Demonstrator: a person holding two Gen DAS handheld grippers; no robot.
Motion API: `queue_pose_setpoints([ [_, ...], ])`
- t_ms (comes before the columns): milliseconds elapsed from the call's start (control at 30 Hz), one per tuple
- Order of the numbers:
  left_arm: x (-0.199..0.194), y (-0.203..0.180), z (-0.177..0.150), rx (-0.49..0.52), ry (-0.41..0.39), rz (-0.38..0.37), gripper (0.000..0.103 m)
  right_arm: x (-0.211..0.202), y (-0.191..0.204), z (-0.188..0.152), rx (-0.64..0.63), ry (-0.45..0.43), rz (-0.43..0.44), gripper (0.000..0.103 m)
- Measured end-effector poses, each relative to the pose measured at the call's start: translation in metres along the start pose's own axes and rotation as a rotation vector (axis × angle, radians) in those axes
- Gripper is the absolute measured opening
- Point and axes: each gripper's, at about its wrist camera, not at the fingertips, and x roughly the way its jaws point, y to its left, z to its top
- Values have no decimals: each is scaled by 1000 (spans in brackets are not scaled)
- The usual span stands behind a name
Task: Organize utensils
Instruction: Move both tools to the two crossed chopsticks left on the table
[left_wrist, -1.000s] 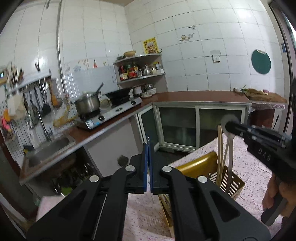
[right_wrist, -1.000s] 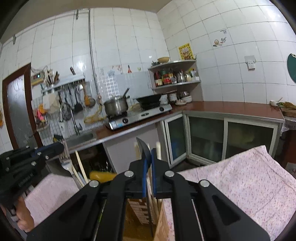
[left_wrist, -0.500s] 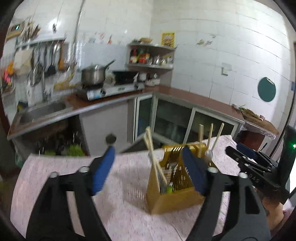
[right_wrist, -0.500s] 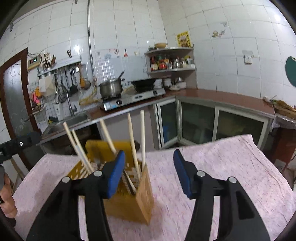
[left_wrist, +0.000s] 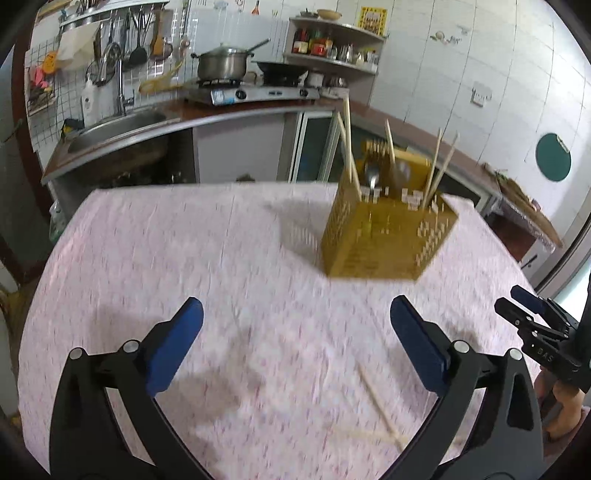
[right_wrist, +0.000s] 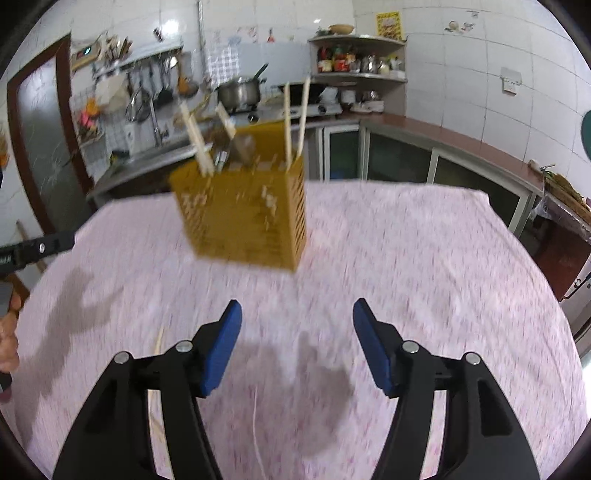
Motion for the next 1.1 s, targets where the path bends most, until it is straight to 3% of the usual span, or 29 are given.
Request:
queue_pose_setpoints([
  [200,2,5,-44,1,41,53,98,1,3,-49,26,82,13,62],
  [400,-1,4,-76,-1,77,57,98,-11,12,-79,12,106,20,62],
  [833,-13,-9,-134,-5,108,96,98,-37,31,-114,0,98,8,62],
  [1100,-20,-20,-152,16,104,101,98,-35,43,-123,-15,126,19,62],
])
